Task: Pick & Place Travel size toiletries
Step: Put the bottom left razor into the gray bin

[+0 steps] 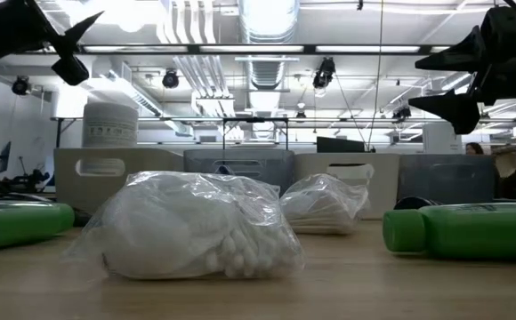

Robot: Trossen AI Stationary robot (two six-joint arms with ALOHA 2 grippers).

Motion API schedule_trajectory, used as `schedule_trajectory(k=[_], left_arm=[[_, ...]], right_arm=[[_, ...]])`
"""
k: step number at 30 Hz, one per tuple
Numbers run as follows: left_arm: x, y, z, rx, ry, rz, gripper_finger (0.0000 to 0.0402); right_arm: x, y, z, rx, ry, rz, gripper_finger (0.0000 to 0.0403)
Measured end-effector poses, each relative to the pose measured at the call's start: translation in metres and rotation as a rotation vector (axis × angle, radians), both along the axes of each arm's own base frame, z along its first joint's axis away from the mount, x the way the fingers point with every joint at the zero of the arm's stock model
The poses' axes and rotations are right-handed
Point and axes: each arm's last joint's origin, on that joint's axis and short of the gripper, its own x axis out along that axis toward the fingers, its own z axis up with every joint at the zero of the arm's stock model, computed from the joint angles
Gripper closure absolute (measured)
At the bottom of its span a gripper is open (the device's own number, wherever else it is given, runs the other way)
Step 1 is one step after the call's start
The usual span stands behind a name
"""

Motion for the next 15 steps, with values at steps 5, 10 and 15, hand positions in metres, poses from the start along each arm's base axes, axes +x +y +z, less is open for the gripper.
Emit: schedule_trajectory(k=[5,10,15], left_arm=[[0.004,0.003,-0.005,-0.093,0.055,0.066,0.0172],[0.009,0.002,-0.009,-0.118,0.1,0.039,0.0172],[0.014,0.002,-0.011,-0.176,0.114,0.006,0.0172]], right_arm=[[0.0,0.0,0.0,0.0,0.0,0.0,0.0039],[0.0,0.0,0.0,0.0,0.0,0.0,0.0039],[0.0,0.0,0.0,0.0,0.0,0.0,0.0039]])
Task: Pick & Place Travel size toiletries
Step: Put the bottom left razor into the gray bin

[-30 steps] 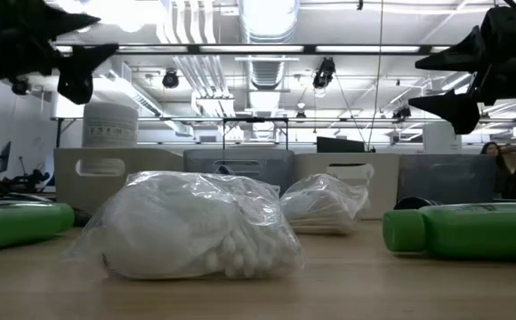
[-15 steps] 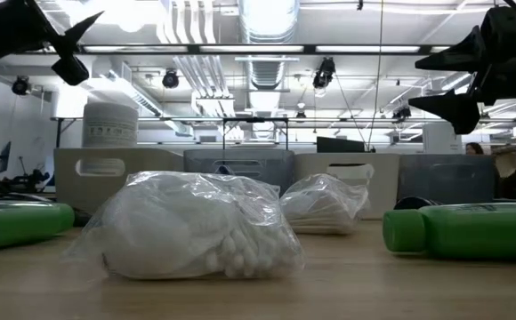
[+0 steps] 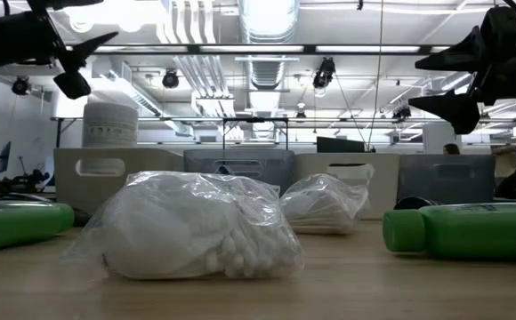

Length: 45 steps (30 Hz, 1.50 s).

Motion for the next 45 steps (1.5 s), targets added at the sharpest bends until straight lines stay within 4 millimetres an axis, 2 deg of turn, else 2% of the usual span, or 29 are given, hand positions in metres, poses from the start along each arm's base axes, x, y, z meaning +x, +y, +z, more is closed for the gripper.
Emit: schedule_trajectory(k=[6,12,16,21,24,28,33,37,45], left_arm=[[0.006,-0.002,-0.004,0.037,0.058,-0.054,0.0172],[0.015,-0.003,-0.016,0.059,0.206,-0.079,0.0172],[0.019,-0.005,-0.026,0.061,0.35,-0.146,0.0172],[0.02,-0.008,-0.035,0.069,0.618,-0.287,0.0172],[0.015,-0.011,-0.032,0.093,0.773,-0.368,0.0172],[0.008,-0.011,-0.022,0.158,0.931,-0.383,0.0172],[0.0,-0.01,-0.008,0.159,1.045,-0.379,0.0172],[-0.005,-0.01,-0.006,0.169,1.174,-0.394,0.0172],[0.006,-0.011,0.003,0.192,1.277,-0.445,0.0172]], right_arm=[[0.0,0.0,0.0,0.0,0.0,0.0,0.0039],[0.0,0.0,0.0,0.0,0.0,0.0,0.0039],[0.0,0.0,0.0,0.0,0.0,0.0,0.0039],[0.0,0.0,0.0,0.0,0.0,0.0,0.0039],[0.0,0.0,0.0,0.0,0.0,0.0,0.0039],[0.0,0.0,0.0,0.0,0.0,0.0,0.0039],[0.0,0.0,0.0,0.0,0.0,0.0,0.0039],[0.0,0.0,0.0,0.0,0.0,0.0,0.0039],[0.0,0.0,0.0,0.0,0.0,0.0,0.0039]])
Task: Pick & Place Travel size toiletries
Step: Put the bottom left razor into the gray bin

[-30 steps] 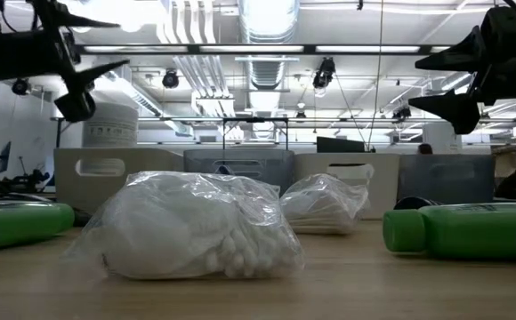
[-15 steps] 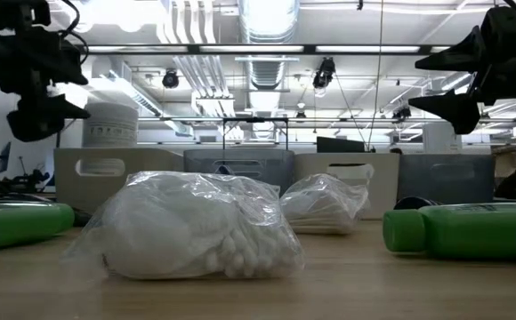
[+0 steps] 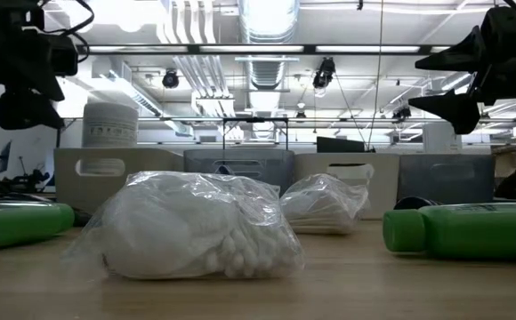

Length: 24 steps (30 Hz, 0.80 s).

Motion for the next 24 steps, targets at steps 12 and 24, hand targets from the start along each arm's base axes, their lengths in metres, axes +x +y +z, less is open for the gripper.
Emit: schedule_trajectory(k=[12,24], left_arm=[[0.015,-0.022,0.011,-0.058,0.37,-0.223,0.0172],[0.005,-0.122,-0.006,-0.084,0.65,-0.43,0.0172]], right_arm=[[0.0,0.0,0.0,0.0,0.0,0.0,0.0039],[0.0,0.0,0.0,0.0,0.001,-0.001,0.0039]])
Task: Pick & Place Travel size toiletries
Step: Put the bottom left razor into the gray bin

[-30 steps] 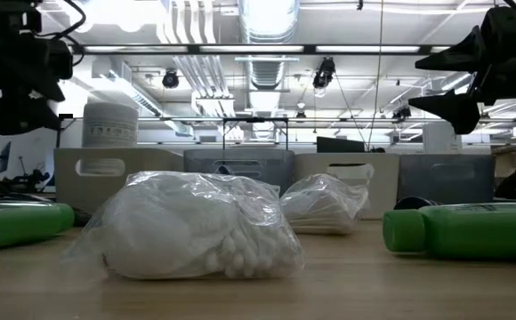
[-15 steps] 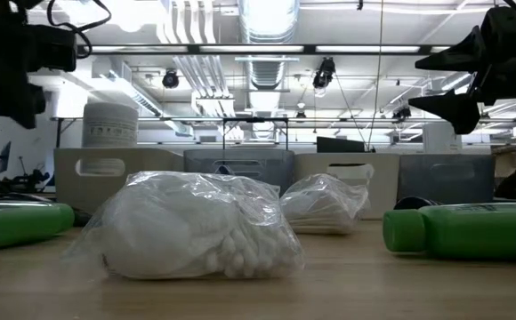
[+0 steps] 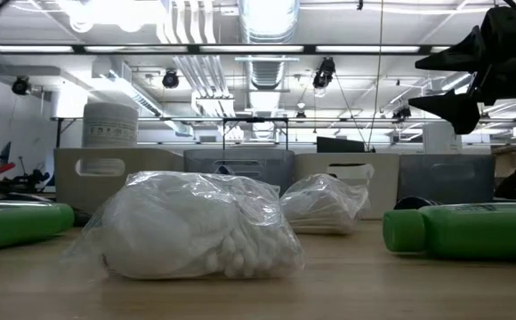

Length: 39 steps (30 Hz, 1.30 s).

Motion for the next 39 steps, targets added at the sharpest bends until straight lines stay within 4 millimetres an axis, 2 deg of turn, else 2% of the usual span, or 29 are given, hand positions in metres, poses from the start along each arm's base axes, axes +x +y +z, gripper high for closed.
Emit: schedule_trajectory(k=[2,7,14,22,31,39], left_arm=[[-0.004,-0.01,-0.003,0.035,0.014,0.014,0.0172],[-0.002,-0.034,-0.007,-0.04,-0.003,0.055,0.0172],[0.001,-0.066,-0.019,-0.135,-0.051,-0.002,0.0172],[-0.002,-0.08,-0.046,-0.032,0.082,0.044,0.0171],[0.01,-0.106,-0.051,0.001,0.125,0.108,0.0145],[0.018,-0.122,-0.059,0.104,0.174,0.138,0.0142]], right_arm=[[0.0,0.0,0.0,0.0,-0.001,0.001,0.0039],[0.0,0.0,0.0,0.0,-0.001,0.0,0.0039],[0.0,0.0,0.0,0.0,-0.001,0.0,0.0039],[0.0,0.0,0.0,0.0,-0.001,0.001,0.0039],[0.0,0.0,0.0,0.0,-0.001,0.001,0.0039],[0.0,0.0,0.0,0.0,-0.001,0.0,0.0039]])
